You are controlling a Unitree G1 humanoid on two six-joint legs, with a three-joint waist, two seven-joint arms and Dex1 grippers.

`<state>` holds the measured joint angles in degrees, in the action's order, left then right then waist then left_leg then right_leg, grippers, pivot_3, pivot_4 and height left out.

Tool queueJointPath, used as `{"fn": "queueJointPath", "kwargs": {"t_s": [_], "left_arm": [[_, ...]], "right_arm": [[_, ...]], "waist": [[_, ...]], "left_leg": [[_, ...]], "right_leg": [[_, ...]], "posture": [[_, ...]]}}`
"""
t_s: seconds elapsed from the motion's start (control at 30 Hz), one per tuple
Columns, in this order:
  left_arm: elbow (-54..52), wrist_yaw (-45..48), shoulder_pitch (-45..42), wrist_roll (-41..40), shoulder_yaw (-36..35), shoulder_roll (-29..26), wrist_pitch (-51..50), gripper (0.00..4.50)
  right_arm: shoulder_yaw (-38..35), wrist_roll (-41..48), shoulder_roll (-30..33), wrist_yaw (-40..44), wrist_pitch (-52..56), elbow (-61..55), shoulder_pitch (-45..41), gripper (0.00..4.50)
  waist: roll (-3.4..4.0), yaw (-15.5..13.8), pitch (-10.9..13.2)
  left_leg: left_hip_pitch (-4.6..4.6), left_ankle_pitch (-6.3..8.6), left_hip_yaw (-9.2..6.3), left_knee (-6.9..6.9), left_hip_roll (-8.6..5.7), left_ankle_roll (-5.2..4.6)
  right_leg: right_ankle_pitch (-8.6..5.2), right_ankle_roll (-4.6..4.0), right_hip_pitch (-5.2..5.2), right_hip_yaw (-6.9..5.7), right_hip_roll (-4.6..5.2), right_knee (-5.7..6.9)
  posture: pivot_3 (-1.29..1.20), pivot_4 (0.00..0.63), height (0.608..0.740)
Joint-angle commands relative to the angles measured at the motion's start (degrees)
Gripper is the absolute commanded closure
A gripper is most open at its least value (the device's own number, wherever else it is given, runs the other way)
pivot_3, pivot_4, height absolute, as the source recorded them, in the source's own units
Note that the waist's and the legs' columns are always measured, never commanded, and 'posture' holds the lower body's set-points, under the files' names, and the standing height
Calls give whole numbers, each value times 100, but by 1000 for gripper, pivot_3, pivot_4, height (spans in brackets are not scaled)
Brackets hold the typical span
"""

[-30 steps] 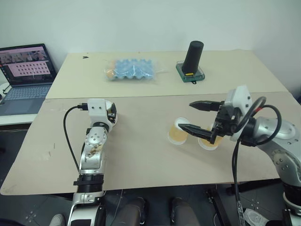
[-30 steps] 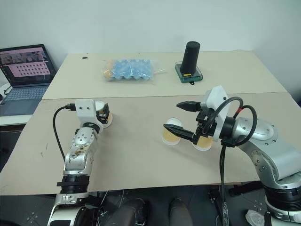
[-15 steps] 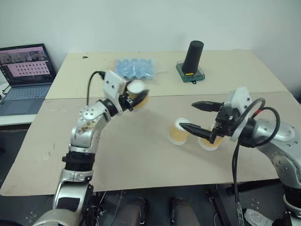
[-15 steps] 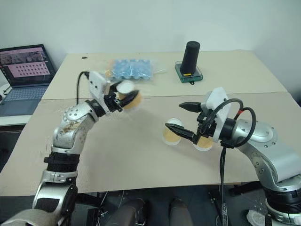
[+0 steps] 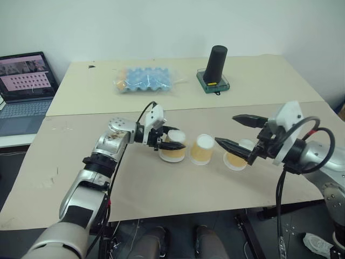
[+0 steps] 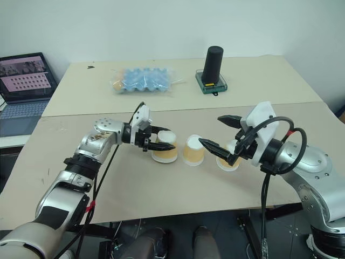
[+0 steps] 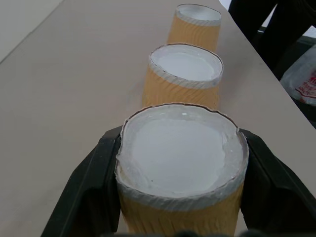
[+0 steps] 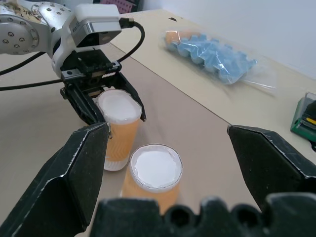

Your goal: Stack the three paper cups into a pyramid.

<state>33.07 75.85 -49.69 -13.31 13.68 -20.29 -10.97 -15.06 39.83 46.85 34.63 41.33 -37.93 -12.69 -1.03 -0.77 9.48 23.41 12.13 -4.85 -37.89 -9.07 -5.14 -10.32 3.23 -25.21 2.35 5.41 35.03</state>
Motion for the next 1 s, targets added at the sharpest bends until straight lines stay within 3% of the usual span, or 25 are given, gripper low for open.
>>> {"fn": "queueJointPath", "kwargs": {"t_s": [0.03,0.4,0.47,0.5,0.57,0.8,1.0], "left_arm": [[5,139,-103,96,62,174,253,1983],[24,78,-72,243,-10,221,244,1983],[25,25,-62,274,-29,209,291,1012],[22,20,-55,279,-31,207,293,878],[4,-3,-34,296,-39,202,303,40],[-173,-46,5,223,-143,140,199,40],[-703,48,125,23,-376,-282,-133,40]], "right_arm": [[-401,130,96,-109,57,-328,109,0],[-550,263,203,-136,51,-323,131,0],[-523,256,212,-115,33,-298,107,0],[-507,247,214,-111,27,-279,89,0],[-470,235,217,-94,18,-231,43,0],[-397,227,225,-16,-5,-157,-28,0],[-383,209,224,35,-8,-138,-43,0]], "waist": [[0,-1,0],[0,6,0],[0,6,0],[0,6,0],[0,6,0],[0,5,0],[0,15,0]], "left_leg": [[0,0,0,0,0,0],[-8,0,0,0,0,-1],[-8,-1,0,0,0,-1],[-8,-1,1,0,1,0],[-8,-1,0,0,0,0],[-6,-1,0,0,0,0],[-6,-1,0,0,0,-1]], "right_leg": [[0,0,0,1,2,2],[0,1,7,1,7,1],[1,1,7,1,7,2],[0,1,7,1,8,3],[1,1,7,1,8,4],[1,1,5,1,7,3],[1,1,4,2,6,4]], "posture": [[0,150,740],[0,150,740],[0,150,740],[0,150,740],[0,150,740],[0,150,740],[0,150,740]]}}
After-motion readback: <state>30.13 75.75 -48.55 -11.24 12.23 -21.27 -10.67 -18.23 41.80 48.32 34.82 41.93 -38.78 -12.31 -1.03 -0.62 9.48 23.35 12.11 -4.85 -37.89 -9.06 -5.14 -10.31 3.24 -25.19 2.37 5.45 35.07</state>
